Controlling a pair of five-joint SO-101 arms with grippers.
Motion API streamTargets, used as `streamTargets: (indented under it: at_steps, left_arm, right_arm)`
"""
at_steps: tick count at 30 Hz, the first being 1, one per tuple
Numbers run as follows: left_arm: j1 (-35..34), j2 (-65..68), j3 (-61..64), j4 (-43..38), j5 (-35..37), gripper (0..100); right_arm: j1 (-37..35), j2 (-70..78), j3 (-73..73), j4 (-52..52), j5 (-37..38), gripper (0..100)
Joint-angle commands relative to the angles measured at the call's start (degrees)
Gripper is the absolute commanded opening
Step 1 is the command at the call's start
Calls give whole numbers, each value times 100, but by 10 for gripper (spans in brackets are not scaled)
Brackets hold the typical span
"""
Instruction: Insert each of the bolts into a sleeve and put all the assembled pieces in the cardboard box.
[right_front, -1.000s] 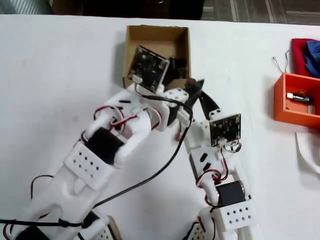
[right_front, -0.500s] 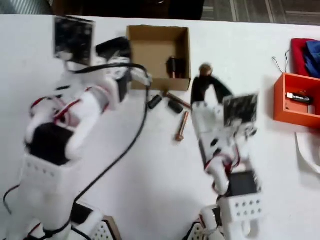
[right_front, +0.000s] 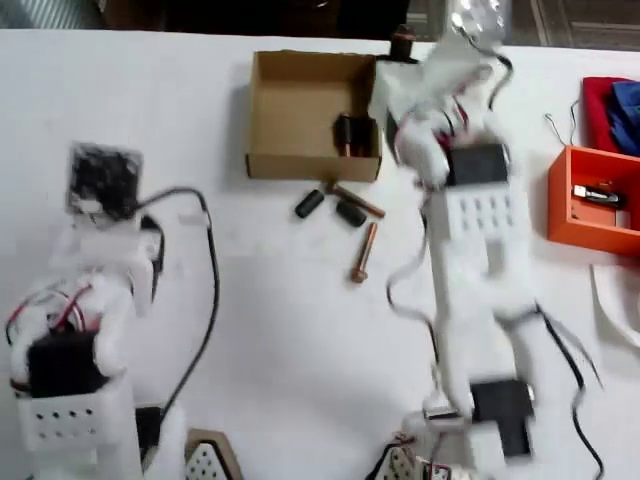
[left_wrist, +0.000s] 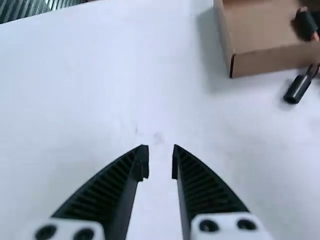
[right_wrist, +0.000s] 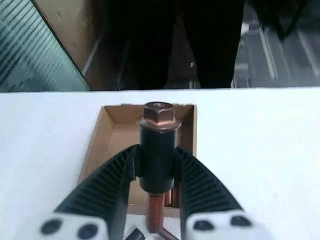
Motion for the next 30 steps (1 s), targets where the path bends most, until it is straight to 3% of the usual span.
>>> streamTargets:
  at_steps: [1, 8, 13, 30]
  left_arm:
    - [-193, -721, 1121, -334, -202, 105]
    - [-404, -1960, 3495, -1398, -185, 105]
    - [-492, -2673, 4523, -1749, -185, 105]
    - [-484, -3305, 4998, -1415, -176, 105]
  right_arm:
    - [40, 1420, -1811, 242, -70, 22]
    - [-92, 4119, -5020, 927, -62, 22]
    - [-347, 5508, -6400, 1086, -53, 22]
    - [-523, 6791, -6629, 330, -53, 22]
